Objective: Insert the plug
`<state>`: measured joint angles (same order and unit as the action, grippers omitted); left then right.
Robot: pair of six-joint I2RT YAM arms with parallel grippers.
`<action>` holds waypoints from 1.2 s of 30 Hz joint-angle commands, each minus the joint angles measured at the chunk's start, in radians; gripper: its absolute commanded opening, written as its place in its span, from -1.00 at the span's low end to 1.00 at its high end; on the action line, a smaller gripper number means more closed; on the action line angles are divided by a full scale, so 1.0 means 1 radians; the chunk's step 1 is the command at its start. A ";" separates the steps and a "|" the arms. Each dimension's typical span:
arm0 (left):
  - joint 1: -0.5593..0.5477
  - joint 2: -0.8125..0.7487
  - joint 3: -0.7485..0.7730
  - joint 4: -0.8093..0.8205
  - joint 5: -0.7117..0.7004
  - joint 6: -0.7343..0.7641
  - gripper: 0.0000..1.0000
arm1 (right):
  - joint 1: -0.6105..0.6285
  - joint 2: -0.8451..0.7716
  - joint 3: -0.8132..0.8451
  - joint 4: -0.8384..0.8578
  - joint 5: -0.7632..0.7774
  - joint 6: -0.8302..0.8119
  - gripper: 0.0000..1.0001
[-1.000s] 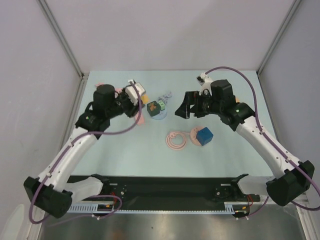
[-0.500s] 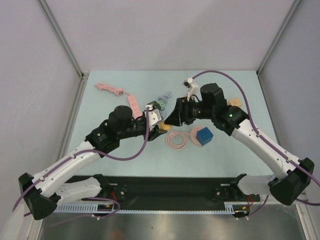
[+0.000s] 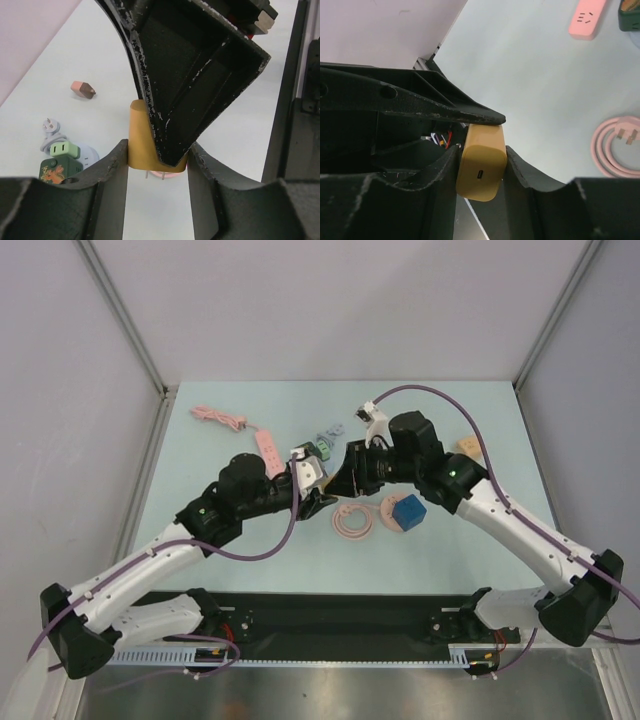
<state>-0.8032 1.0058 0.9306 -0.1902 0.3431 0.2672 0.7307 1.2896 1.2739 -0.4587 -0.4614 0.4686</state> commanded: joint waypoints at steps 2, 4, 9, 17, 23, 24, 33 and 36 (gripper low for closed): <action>-0.004 -0.015 -0.022 0.120 -0.023 -0.115 -0.36 | -0.062 -0.068 0.001 -0.047 0.096 -0.071 -1.00; -0.004 0.033 -0.007 0.101 -0.059 -0.217 0.17 | -0.114 -0.081 -0.010 -0.113 0.148 -0.090 -1.00; -0.002 0.198 0.047 0.031 -0.047 -0.305 0.15 | -0.270 -0.121 -0.076 -0.190 0.208 -0.143 -1.00; 0.001 0.419 0.017 0.129 -0.287 -0.361 -0.05 | -0.301 -0.113 -0.218 -0.227 0.256 -0.145 -1.00; 0.048 0.591 0.073 0.156 -0.378 -0.468 -0.60 | -0.287 -0.070 -0.306 -0.199 0.256 -0.130 -1.00; 0.055 0.640 0.100 0.140 -0.386 -0.483 -0.64 | -0.286 -0.062 -0.326 -0.193 0.253 -0.128 -1.00; 0.099 0.812 0.146 0.167 -0.310 -0.536 -0.85 | -0.234 -0.018 -0.357 -0.195 0.369 -0.148 -1.00; 0.087 0.826 0.125 0.187 -0.251 -0.554 -0.86 | -0.240 -0.015 -0.366 -0.207 0.447 -0.160 -1.00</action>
<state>-0.7052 1.8282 1.0424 -0.0666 0.0273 -0.2424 0.4957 1.2709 0.9157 -0.6754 -0.1146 0.3340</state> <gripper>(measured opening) 0.071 0.381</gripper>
